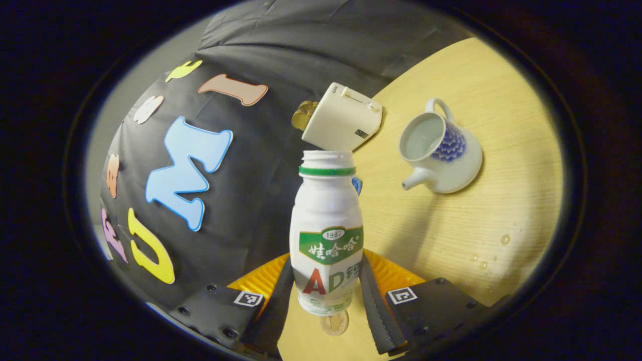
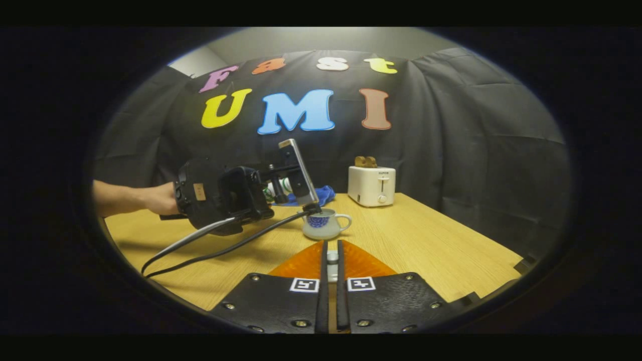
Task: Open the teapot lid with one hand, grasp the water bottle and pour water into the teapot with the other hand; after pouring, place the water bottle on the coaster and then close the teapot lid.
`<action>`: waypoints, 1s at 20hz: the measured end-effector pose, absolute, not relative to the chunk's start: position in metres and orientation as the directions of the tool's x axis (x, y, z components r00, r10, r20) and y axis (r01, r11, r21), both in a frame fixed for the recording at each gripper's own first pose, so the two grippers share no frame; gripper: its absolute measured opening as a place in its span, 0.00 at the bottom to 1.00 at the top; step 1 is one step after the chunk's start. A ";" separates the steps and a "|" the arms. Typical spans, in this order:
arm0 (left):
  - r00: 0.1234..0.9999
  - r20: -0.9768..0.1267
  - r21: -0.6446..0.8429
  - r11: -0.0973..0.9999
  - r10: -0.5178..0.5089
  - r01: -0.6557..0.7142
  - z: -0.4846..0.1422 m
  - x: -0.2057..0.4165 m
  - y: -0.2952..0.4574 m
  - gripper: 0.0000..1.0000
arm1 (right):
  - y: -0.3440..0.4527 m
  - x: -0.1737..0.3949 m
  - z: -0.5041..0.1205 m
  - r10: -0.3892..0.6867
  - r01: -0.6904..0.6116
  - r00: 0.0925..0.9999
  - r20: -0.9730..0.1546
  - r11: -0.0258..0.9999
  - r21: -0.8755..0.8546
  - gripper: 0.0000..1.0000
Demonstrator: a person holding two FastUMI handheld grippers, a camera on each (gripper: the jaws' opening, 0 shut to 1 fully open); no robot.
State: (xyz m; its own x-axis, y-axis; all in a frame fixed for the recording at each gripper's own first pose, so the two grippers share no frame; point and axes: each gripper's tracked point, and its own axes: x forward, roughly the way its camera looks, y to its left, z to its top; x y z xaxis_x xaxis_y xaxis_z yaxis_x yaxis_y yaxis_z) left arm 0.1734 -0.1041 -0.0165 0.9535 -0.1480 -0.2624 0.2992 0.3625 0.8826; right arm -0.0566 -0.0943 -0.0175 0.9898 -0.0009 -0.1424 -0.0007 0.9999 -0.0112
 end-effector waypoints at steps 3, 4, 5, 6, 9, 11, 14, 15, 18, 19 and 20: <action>0.949 -0.277 0.903 0.297 -0.148 0.310 -0.016 0.178 -0.111 0.81 | -0.094 -0.057 -0.017 0.004 -0.006 0.990 -0.139 1.000 -0.013 0.06; 0.949 -0.279 0.909 0.279 -0.149 0.311 -0.016 0.179 -0.112 0.81 | -0.095 -0.057 -0.017 0.002 -0.004 0.991 -0.136 1.000 -0.013 0.06; 0.948 -0.283 0.914 0.258 -0.150 0.313 -0.017 0.180 -0.114 0.81 | -0.095 -0.057 -0.016 0.000 -0.002 0.991 -0.134 1.000 -0.012 0.06; 0.947 -0.284 0.919 0.238 -0.149 0.313 -0.017 0.180 -0.115 0.81 | -0.096 -0.057 -0.017 -0.001 -0.001 0.991 -0.134 1.000 -0.009 0.06; 0.950 -0.276 0.936 0.186 -0.143 0.300 -0.016 0.181 -0.115 0.81 | -0.096 -0.057 -0.018 0.000 -0.001 0.990 -0.139 1.000 -0.005 0.06; 0.950 -0.274 0.940 0.168 -0.148 0.297 -0.014 0.178 -0.117 0.81 | -0.100 -0.058 -0.016 -0.009 0.008 0.992 -0.129 1.000 -0.006 0.06; 0.950 -0.277 0.946 0.133 -0.145 0.296 -0.013 0.176 -0.118 0.81 | -0.101 -0.057 -0.017 -0.012 0.012 0.992 -0.129 1.000 -0.002 0.06; 0.950 -0.278 0.947 0.122 -0.145 0.296 -0.012 0.175 -0.119 0.81 | -0.101 -0.057 -0.017 -0.011 0.011 0.992 -0.128 1.000 -0.002 0.06; 0.950 -0.278 0.953 0.082 -0.144 0.291 -0.011 0.175 -0.120 0.81 | -0.102 -0.057 -0.020 -0.010 0.010 0.991 -0.132 1.000 -0.005 0.06; 0.950 -0.278 0.955 0.069 -0.145 0.290 -0.010 0.174 -0.121 0.75 | -0.101 -0.057 -0.020 -0.006 0.006 0.991 -0.134 1.000 -0.001 0.06; 0.949 -0.280 0.955 0.056 -0.145 0.290 -0.010 0.173 -0.121 0.75 | -0.101 -0.057 -0.020 -0.005 0.006 0.991 -0.133 1.000 0.001 0.06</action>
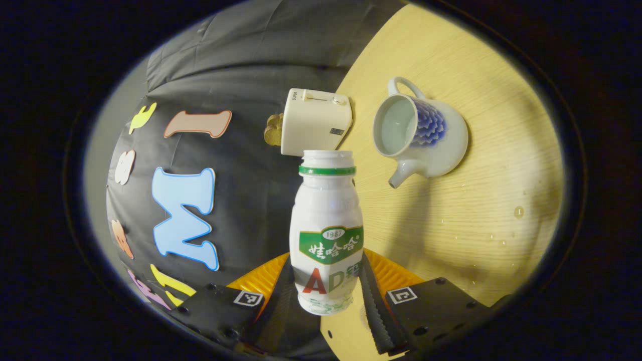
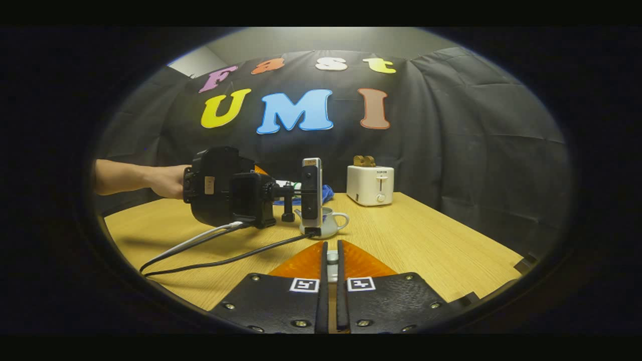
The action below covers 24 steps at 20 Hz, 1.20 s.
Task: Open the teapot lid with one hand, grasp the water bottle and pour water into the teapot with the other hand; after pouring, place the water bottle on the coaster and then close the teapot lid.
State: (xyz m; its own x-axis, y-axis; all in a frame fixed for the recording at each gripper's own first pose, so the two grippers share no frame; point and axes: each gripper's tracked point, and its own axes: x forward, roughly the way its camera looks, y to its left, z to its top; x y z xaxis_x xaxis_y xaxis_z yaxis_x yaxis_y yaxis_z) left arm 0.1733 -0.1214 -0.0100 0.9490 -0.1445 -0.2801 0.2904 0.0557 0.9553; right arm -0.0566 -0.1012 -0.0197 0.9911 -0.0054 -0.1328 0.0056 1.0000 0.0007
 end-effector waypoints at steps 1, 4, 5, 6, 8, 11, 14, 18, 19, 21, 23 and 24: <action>0.949 -0.279 0.957 0.044 -0.146 0.288 -0.009 0.172 -0.123 0.75 | -0.102 -0.057 -0.019 -0.007 0.007 0.991 -0.132 1.000 0.000 0.06; 0.949 -0.278 0.959 0.006 -0.148 0.282 -0.008 0.169 -0.127 0.75 | -0.103 -0.056 -0.019 -0.006 0.006 0.991 -0.133 1.000 0.002 0.06; 0.950 -0.273 0.961 -0.004 -0.150 0.276 -0.006 0.167 -0.129 0.75 | -0.103 -0.057 -0.019 -0.006 0.006 0.991 -0.133 1.000 0.002 0.06; 0.951 -0.270 0.962 -0.013 -0.153 0.271 -0.006 0.166 -0.132 0.75 | -0.104 -0.056 -0.021 -0.005 0.006 0.991 -0.135 1.000 0.003 0.06; 0.950 -0.269 0.963 -0.042 -0.157 0.266 -0.005 0.163 -0.136 0.75 | -0.105 -0.057 -0.021 -0.006 0.006 0.990 -0.139 1.000 0.004 0.06; 0.950 -0.272 0.962 -0.076 -0.153 0.263 -0.006 0.161 -0.137 0.73 | -0.106 -0.057 -0.021 -0.009 0.010 0.990 -0.138 1.000 0.004 0.06; 0.950 -0.272 0.961 -0.101 -0.151 0.259 -0.004 0.161 -0.137 0.69 | -0.107 -0.058 -0.020 -0.010 0.010 0.990 -0.137 1.000 0.003 0.06; 0.953 -0.260 0.961 -0.135 -0.156 0.241 -0.003 0.160 -0.139 0.81 | -0.106 -0.057 -0.020 -0.009 0.009 0.990 -0.138 1.000 0.002 0.06; 0.953 -0.261 0.960 -0.143 -0.156 0.239 -0.002 0.159 -0.138 0.81 | -0.106 -0.057 -0.019 -0.008 0.008 0.991 -0.137 1.000 0.001 0.06; 0.954 -0.257 0.960 -0.152 -0.156 0.234 -0.002 0.159 -0.138 0.81 | -0.107 -0.058 -0.020 -0.010 0.010 0.991 -0.136 1.000 -0.001 0.06; 0.954 -0.255 0.960 -0.159 -0.155 0.231 -0.002 0.160 -0.138 0.81 | -0.108 -0.058 -0.021 -0.013 0.013 0.990 -0.139 1.000 0.002 0.06; 0.955 -0.255 0.960 -0.163 -0.155 0.230 -0.002 0.160 -0.138 0.81 | -0.109 -0.058 -0.022 -0.014 0.014 0.990 -0.141 1.000 0.003 0.06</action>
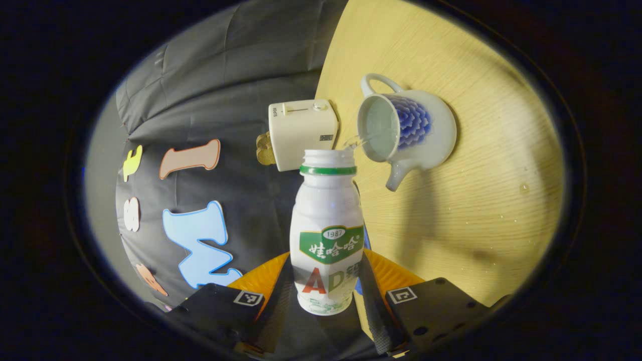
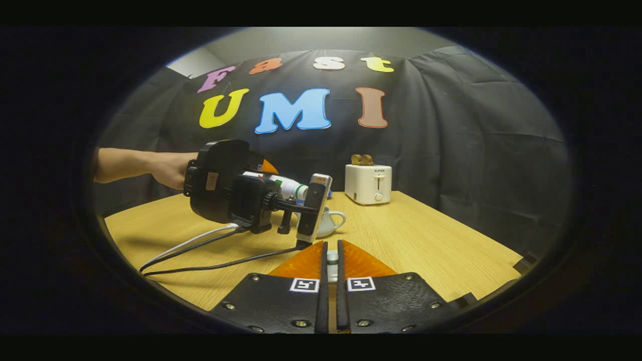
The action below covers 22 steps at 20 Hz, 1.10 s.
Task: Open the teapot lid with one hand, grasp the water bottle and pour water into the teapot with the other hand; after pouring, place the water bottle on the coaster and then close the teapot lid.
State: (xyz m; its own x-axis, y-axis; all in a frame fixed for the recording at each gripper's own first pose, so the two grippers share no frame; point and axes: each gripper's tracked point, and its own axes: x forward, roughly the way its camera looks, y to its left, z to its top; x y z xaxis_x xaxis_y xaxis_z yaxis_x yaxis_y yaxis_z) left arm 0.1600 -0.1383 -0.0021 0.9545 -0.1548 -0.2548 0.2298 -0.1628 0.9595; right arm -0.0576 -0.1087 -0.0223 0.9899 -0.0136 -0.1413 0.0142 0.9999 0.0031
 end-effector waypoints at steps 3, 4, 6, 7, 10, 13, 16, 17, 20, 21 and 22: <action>0.955 -0.253 0.957 -0.184 -0.154 0.224 -0.002 0.158 -0.140 0.81 | -0.109 -0.058 -0.022 -0.016 0.017 0.990 -0.143 1.000 0.005 0.06; 0.955 -0.253 0.956 -0.193 -0.157 0.221 -0.002 0.158 -0.141 0.70 | -0.109 -0.058 -0.022 -0.015 0.016 0.990 -0.142 1.000 0.004 0.06; 0.955 -0.250 0.955 -0.203 -0.160 0.216 -0.002 0.157 -0.142 0.81 | -0.109 -0.059 -0.021 -0.016 0.017 0.990 -0.139 1.000 0.004 0.06; 0.954 -0.250 0.955 -0.204 -0.163 0.215 -0.002 0.156 -0.143 0.75 | -0.110 -0.058 -0.021 -0.017 0.018 0.990 -0.138 1.000 0.004 0.06; 0.955 -0.245 0.955 -0.211 -0.166 0.208 0.001 0.156 -0.144 0.81 | -0.110 -0.059 -0.022 -0.016 0.017 0.990 -0.142 1.000 0.007 0.06; 0.956 -0.241 0.954 -0.221 -0.169 0.202 0.001 0.154 -0.145 0.81 | -0.111 -0.060 -0.019 -0.018 0.019 0.991 -0.133 1.000 0.007 0.06; 0.958 -0.233 0.955 -0.226 -0.169 0.193 0.002 0.154 -0.145 0.81 | -0.111 -0.059 -0.020 -0.019 0.020 0.991 -0.133 1.000 0.006 0.06; 0.958 -0.234 0.955 -0.226 -0.168 0.193 0.001 0.155 -0.145 0.81 | -0.111 -0.059 -0.021 -0.019 0.020 0.991 -0.135 1.000 0.009 0.06; 0.959 -0.228 0.954 -0.233 -0.168 0.186 0.003 0.155 -0.145 0.81 | -0.113 -0.061 -0.019 -0.024 0.026 0.991 -0.130 1.000 0.011 0.06; 0.960 -0.225 0.955 -0.235 -0.169 0.183 0.003 0.154 -0.145 0.81 | -0.114 -0.063 -0.016 -0.027 0.029 0.992 -0.122 1.000 0.011 0.06; 0.960 -0.225 0.955 -0.236 -0.169 0.182 0.002 0.154 -0.145 0.81 | -0.114 -0.063 -0.015 -0.030 0.031 0.993 -0.118 0.999 0.008 0.06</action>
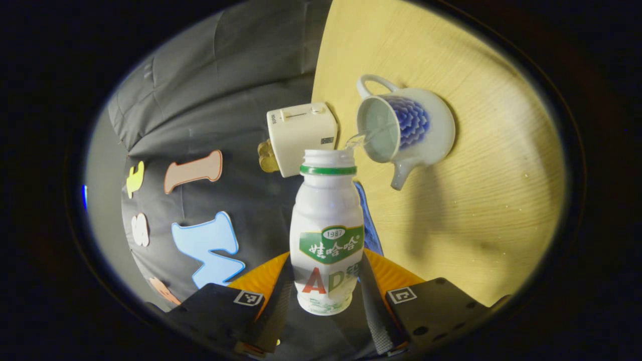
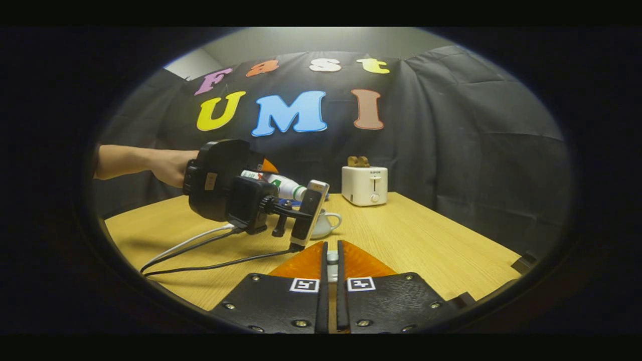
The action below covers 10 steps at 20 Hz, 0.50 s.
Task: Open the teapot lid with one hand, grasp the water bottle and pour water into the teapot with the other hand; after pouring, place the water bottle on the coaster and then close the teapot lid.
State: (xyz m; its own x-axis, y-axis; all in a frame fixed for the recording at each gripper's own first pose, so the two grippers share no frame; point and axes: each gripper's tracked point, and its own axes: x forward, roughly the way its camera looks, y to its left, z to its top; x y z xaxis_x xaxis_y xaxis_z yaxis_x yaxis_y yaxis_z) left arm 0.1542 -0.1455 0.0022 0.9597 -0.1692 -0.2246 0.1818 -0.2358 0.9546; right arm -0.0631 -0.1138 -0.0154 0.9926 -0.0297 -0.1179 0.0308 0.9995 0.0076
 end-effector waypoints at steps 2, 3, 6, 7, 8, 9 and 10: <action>0.959 -0.223 0.954 -0.241 -0.173 0.179 0.003 0.153 -0.147 0.81 | -0.114 -0.064 -0.014 -0.030 0.031 0.993 -0.111 1.000 0.007 0.06; 0.959 -0.224 0.952 -0.247 -0.175 0.178 0.002 0.153 -0.147 0.81 | -0.114 -0.064 -0.014 -0.031 0.032 0.994 -0.110 0.999 0.006 0.06; 0.959 -0.225 0.948 -0.266 -0.175 0.174 0.003 0.153 -0.147 0.81 | -0.117 -0.064 -0.011 -0.036 0.038 0.994 -0.099 0.999 0.009 0.06; 0.959 -0.225 0.947 -0.271 -0.173 0.173 0.003 0.153 -0.147 0.81 | -0.117 -0.065 -0.011 -0.038 0.039 0.994 -0.100 0.999 0.010 0.06; 0.959 -0.224 0.946 -0.274 -0.173 0.172 0.004 0.153 -0.147 0.81 | -0.117 -0.064 -0.012 -0.036 0.038 0.994 -0.101 0.999 0.013 0.06; 0.959 -0.228 0.944 -0.279 -0.171 0.175 0.003 0.153 -0.146 0.81 | -0.117 -0.064 -0.014 -0.036 0.037 0.994 -0.104 0.999 0.014 0.06; 0.958 -0.231 0.942 -0.286 -0.172 0.175 0.004 0.153 -0.147 0.78 | -0.117 -0.064 -0.014 -0.034 0.036 0.994 -0.108 0.999 0.014 0.06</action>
State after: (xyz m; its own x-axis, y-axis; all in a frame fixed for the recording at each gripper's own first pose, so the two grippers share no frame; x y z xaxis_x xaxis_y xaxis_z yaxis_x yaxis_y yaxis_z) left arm 0.1530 -0.1470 0.0037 0.9577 -0.1725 -0.2305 0.1754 -0.2855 0.9422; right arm -0.0640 -0.1172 -0.0142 0.9936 -0.0343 -0.1078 0.0361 0.9992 0.0143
